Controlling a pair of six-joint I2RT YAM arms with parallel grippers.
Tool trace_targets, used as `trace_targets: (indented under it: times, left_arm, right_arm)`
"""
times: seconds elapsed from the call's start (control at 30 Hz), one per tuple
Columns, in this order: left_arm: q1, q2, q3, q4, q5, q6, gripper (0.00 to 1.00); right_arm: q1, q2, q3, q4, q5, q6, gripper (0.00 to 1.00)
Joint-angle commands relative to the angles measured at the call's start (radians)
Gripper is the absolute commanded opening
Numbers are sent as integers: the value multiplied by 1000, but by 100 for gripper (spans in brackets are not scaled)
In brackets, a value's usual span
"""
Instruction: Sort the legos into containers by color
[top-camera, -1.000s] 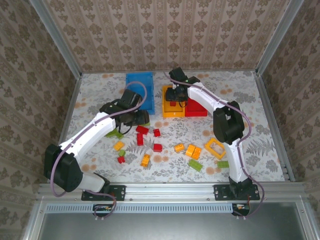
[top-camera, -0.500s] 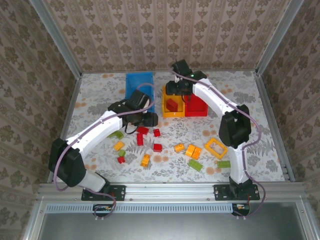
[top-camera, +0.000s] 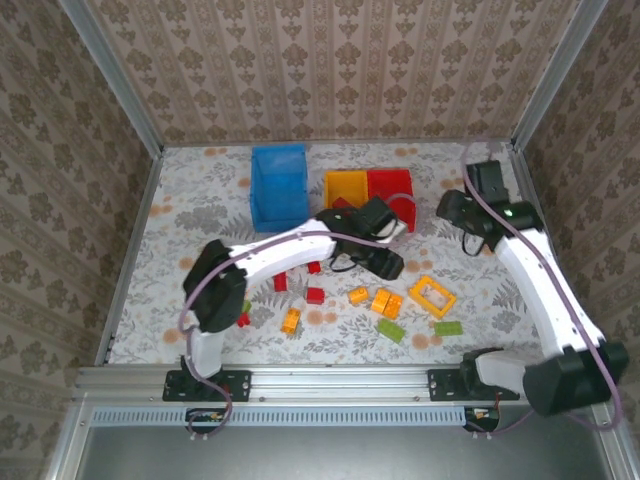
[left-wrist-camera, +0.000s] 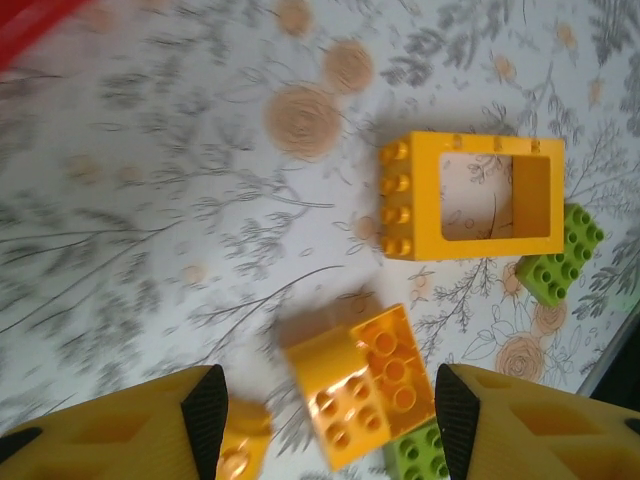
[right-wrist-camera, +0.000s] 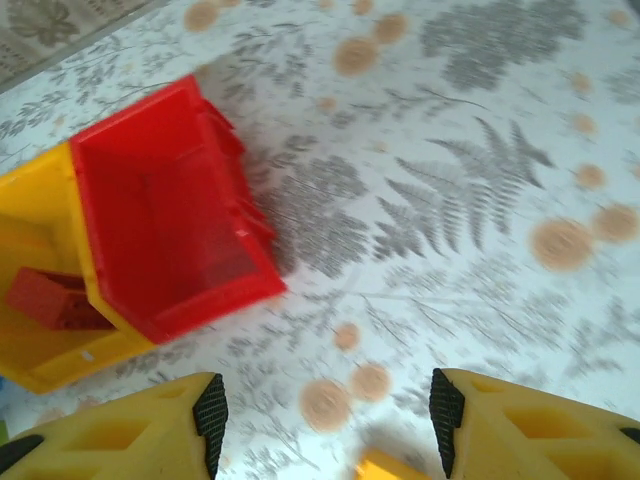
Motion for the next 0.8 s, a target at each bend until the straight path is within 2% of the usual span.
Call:
trace_targets:
  times: [0.0, 0.1, 0.33, 0.53, 0.77]
  left_arm:
    - [-32, 85, 88, -7, 9, 63, 60]
    - [-58, 180, 167, -13, 13, 69, 60]
    - [-84, 330, 318, -35, 26, 63, 61]
    - [-89, 407, 398, -67, 13, 57, 61]
    - [-89, 457, 430, -75, 50, 50, 54]
  right_arm:
    - [-1, -165, -67, -68, 101, 75, 61]
    - [-21, -252, -86, -117, 137, 105, 64]
    - [-35, -312, -64, -192, 122, 84, 66]
    - [-36, -325, -75, -203, 93, 78, 66]
    - [-37, -317, -68, -192, 80, 70, 65]
